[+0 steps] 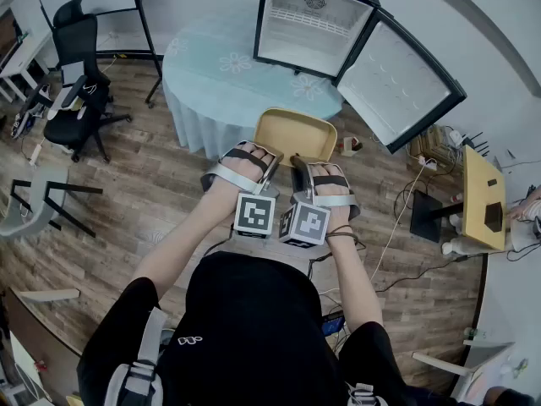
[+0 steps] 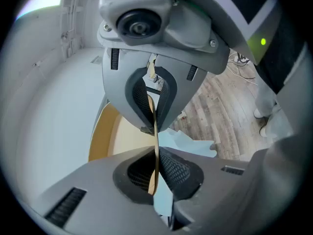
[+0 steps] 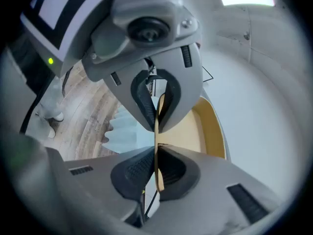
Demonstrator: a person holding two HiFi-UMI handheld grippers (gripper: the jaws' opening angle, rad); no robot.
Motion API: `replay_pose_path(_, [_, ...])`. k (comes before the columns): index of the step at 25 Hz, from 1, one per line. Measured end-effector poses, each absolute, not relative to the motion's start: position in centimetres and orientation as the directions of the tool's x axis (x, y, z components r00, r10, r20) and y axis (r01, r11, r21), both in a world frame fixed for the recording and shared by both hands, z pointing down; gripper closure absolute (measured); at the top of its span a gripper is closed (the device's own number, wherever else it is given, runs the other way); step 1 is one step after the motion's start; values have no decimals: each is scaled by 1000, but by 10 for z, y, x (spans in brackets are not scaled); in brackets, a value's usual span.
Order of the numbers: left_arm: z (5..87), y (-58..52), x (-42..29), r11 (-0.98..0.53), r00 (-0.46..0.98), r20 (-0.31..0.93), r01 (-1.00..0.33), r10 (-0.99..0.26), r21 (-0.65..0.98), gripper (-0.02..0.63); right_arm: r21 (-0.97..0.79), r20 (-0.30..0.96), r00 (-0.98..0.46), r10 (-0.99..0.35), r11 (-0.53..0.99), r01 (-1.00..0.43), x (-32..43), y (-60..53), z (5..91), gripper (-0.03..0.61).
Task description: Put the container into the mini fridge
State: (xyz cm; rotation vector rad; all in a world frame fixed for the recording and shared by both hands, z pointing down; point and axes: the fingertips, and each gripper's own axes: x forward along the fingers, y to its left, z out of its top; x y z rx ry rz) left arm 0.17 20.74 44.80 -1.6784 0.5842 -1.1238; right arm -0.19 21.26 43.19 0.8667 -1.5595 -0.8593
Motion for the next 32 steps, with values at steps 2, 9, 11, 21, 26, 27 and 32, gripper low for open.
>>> replay_pose_path(2, [438, 209, -6, -392, 448, 406, 128, -797, -911, 590, 873, 466, -136, -874, 479, -94, -3, 215, 432, 571])
replay_pose_path(9, [427, 213, 3, -391, 470, 377, 73, -798, -917, 589, 865, 478, -139, -867, 493, -98, 5, 216, 434, 569])
replay_pose_path(11, [427, 213, 6, -393, 458, 386, 84, -801, -916, 589, 862, 481, -142, -865, 496, -103, 10, 218, 435, 571])
replay_pose_path(21, [437, 219, 25, -411, 434, 420, 119, -797, -904, 589, 857, 485, -172, -857, 505, -102, 29, 225, 440, 561])
replay_pose_path(26, [440, 223, 25, -439, 415, 446, 118, -793, -891, 589, 853, 496, -198, -845, 518, -73, 30, 229, 441, 562])
replay_pose_path(27, [440, 222, 23, -440, 409, 447, 118, -796, -890, 589, 852, 497, -201, -844, 519, -72, 28, 229, 441, 561])
replay_pose_path(32, [441, 220, 18, -442, 397, 449, 116, -800, -890, 589, 856, 491, -206, -847, 513, -68, 24, 227, 441, 563])
